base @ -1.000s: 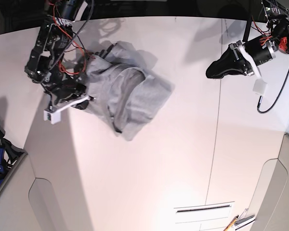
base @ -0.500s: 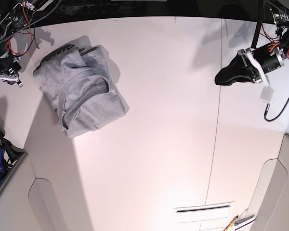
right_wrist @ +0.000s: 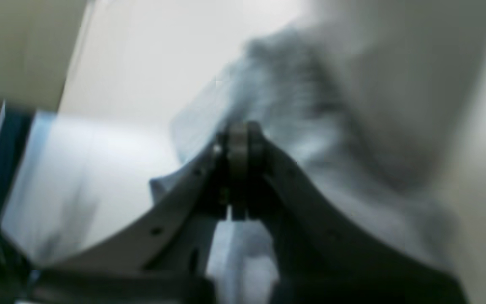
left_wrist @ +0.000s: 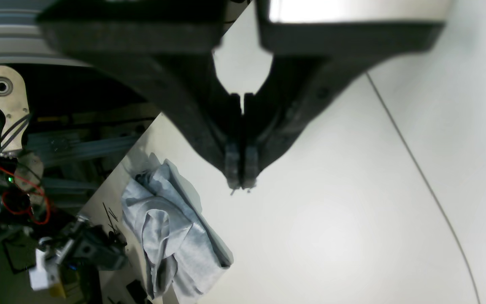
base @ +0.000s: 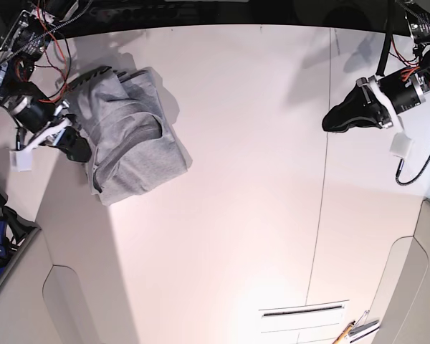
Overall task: Fold the T-shirt properly
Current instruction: 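Drag the folded shirt toward the table edge with the right gripper, then release the shirt and lift the right gripper away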
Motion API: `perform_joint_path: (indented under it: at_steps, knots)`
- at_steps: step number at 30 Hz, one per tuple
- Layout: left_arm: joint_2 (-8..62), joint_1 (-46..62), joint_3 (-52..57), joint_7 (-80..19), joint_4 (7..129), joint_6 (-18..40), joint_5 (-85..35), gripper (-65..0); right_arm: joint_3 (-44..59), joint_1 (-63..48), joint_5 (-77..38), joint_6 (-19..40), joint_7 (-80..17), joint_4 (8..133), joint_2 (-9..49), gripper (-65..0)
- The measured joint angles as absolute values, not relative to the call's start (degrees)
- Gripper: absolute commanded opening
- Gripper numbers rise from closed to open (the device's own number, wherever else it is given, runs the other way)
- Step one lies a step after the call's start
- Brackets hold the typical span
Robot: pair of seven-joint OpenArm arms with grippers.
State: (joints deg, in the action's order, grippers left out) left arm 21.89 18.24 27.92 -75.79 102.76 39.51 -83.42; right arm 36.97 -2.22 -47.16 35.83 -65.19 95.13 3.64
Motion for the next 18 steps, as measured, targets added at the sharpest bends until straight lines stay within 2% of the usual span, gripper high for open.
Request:
perform_joint_path:
  at_steps: [5,8,18]
  knots:
    - [21.91,18.26,27.92,-75.79,102.76,39.51,-83.4,-65.0,20.8,-1.87,-36.93,35.81,-64.31,95.13,7.4,-65.0]
    - [21.89,18.26,27.92,-75.79,102.76,39.51,-83.4,-65.0,15.49,-1.91,-27.55,34.02,-61.06,95.11,7.57,-65.0]
    - [21.91,18.26,27.92,-75.77,102.76,39.51,-83.4,-65.0,17.85,-1.93,-11.66,13.98,-58.74,94.83,7.25,-65.0]
